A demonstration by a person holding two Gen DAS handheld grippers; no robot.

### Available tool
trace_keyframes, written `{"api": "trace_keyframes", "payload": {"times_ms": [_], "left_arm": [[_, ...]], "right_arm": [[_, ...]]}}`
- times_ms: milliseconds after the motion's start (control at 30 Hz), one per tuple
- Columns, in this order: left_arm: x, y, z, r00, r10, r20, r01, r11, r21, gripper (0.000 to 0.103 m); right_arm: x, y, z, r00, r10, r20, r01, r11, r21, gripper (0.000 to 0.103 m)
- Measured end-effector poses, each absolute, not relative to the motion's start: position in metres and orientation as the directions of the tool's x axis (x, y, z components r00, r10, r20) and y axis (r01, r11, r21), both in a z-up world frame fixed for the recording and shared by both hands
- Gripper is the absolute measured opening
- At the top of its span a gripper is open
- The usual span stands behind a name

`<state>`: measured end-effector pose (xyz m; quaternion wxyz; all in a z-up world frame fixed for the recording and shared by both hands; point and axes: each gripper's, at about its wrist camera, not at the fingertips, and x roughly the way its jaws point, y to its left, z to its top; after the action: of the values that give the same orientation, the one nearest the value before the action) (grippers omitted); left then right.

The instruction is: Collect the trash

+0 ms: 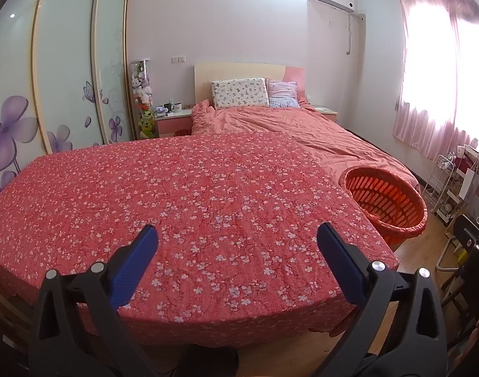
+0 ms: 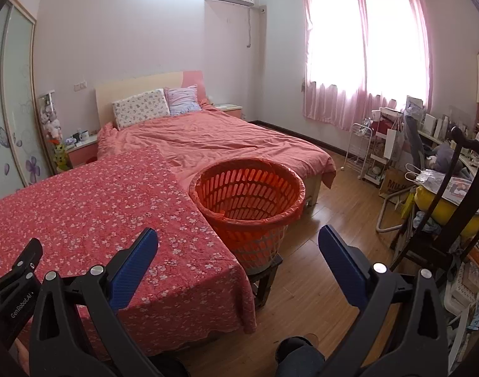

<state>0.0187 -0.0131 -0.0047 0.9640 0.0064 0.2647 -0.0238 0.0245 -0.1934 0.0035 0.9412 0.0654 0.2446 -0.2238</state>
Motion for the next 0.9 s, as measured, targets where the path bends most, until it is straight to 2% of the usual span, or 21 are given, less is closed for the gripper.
{"api": "trace_keyframes", "payload": {"times_ms": [900], "left_arm": [[0.015, -0.033, 0.012, 0.884, -0.056, -0.464, 0.074, 0.997, 0.021, 0.099]], "right_arm": [[0.022, -0.202, 0.006, 0.792, -0.374, -0.482, 0.449, 0.892, 0.045, 0.101]]}}
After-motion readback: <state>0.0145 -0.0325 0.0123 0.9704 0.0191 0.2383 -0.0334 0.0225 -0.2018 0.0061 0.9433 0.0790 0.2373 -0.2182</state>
